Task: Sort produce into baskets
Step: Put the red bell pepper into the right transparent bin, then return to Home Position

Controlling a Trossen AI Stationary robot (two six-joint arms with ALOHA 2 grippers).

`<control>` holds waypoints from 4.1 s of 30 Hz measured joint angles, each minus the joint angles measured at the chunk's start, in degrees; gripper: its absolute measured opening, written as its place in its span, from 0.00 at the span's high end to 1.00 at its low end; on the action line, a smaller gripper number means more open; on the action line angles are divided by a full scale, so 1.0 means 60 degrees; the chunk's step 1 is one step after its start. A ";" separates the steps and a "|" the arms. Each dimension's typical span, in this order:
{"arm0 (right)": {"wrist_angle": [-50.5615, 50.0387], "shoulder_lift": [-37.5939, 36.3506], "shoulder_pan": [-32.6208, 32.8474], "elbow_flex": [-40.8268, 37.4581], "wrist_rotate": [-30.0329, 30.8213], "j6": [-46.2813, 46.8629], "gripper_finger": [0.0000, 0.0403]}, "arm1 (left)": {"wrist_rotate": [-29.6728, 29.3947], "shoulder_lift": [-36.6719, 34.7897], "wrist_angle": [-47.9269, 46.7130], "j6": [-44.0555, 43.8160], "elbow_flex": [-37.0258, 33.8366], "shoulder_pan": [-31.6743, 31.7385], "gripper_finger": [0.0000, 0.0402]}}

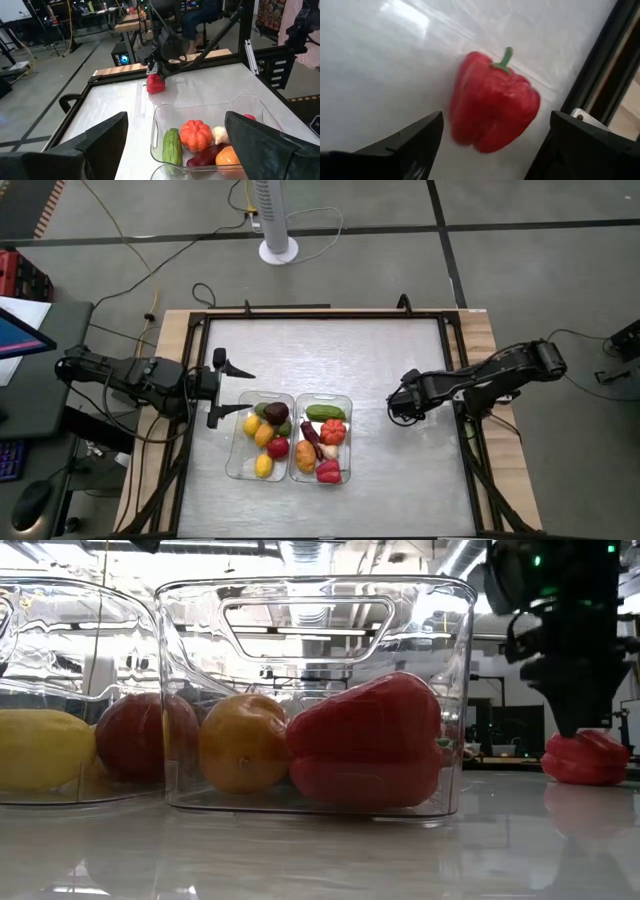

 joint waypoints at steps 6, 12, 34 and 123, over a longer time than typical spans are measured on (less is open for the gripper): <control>0.0797 -0.0013 -0.0558 -0.0827 -0.0015 -0.0322 0.02 | 0.0000 0.0000 0.0000 -0.0004 0.0000 0.0001 0.20; 0.1831 -0.0004 -0.0872 -0.1119 -0.0176 -0.0832 0.09 | -0.0047 0.0000 0.0004 0.0009 -0.0001 0.0002 0.20; 0.8322 0.0056 0.0703 0.1522 -0.0678 -0.3212 0.23 | -0.0075 -0.0007 -0.0091 0.0025 0.0000 0.0001 0.20; 1.5100 -0.9387 -0.1008 -0.8033 0.1889 -0.8292 0.10 | -0.0977 -0.6004 0.3727 -0.0843 -0.5952 0.0557 0.20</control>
